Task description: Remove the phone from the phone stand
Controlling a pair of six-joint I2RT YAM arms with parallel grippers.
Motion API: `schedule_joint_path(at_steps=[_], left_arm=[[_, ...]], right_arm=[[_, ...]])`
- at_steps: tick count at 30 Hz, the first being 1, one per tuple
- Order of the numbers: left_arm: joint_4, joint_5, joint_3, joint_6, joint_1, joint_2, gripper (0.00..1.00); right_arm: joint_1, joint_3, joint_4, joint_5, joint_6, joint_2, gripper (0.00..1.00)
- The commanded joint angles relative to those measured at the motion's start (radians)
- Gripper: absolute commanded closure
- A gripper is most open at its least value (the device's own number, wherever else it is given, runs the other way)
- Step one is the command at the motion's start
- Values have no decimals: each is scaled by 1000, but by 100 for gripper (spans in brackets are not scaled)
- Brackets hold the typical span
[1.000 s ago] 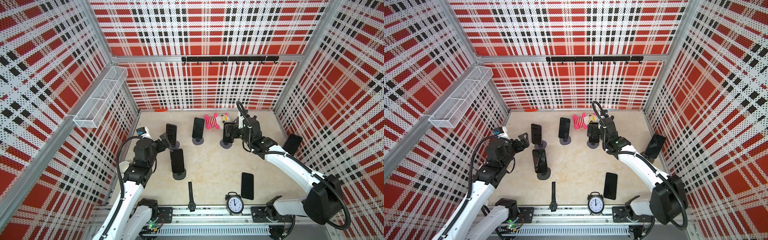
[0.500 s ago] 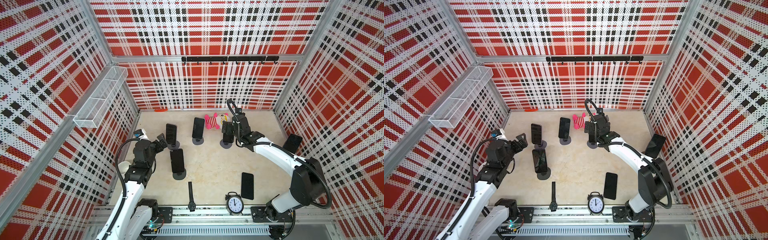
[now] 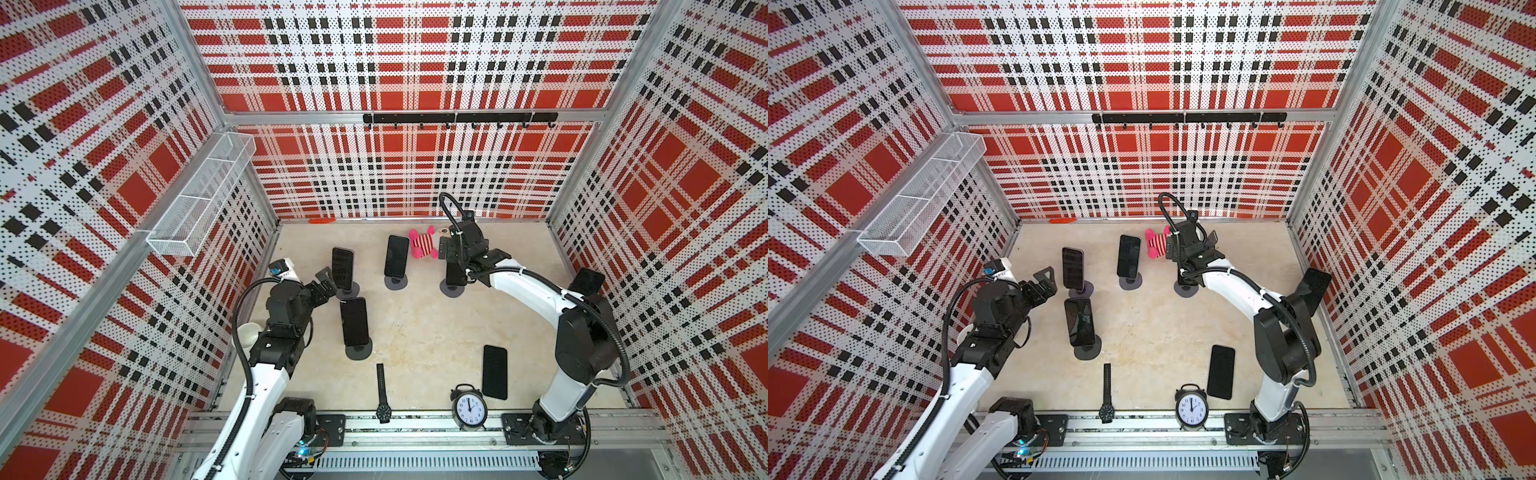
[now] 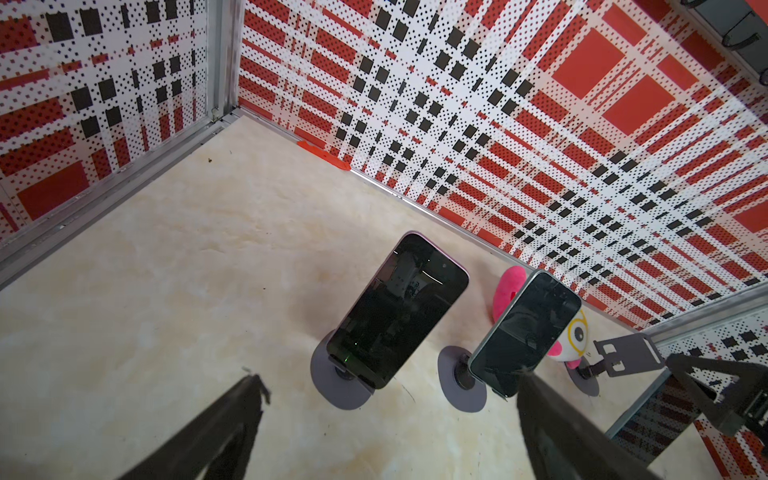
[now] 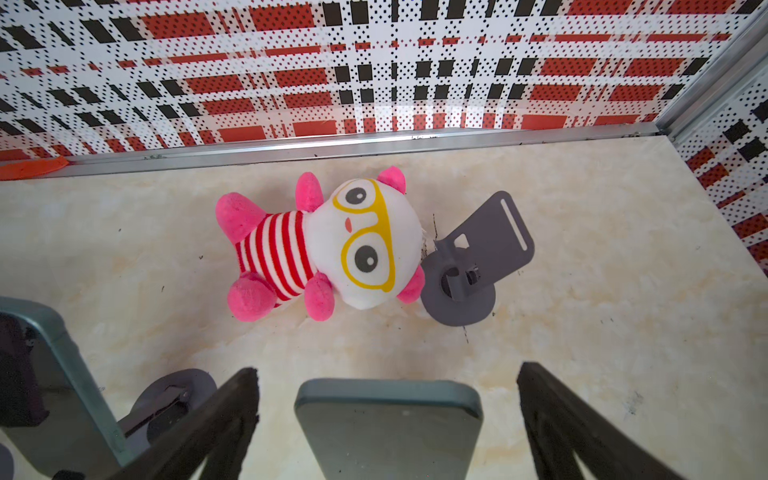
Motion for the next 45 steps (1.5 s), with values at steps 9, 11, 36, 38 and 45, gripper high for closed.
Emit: schedule_joint_path(at_steps=[9, 11, 36, 38, 45], left_arm=[[31, 28, -13, -8, 8, -14, 2], [32, 30, -15, -7, 9, -13, 2], [36, 39, -15, -7, 9, -14, 2], [37, 39, -15, -7, 9, -16, 2], [38, 40, -16, -7, 9, -13, 2]], right_arm=[[4, 64, -78, 57, 22, 77, 0], [3, 62, -78, 56, 26, 83, 0], [-28, 40, -59, -21, 42, 89, 30], [-31, 39, -57, -29, 41, 88, 32], [-29, 41, -65, -28, 31, 73, 34]])
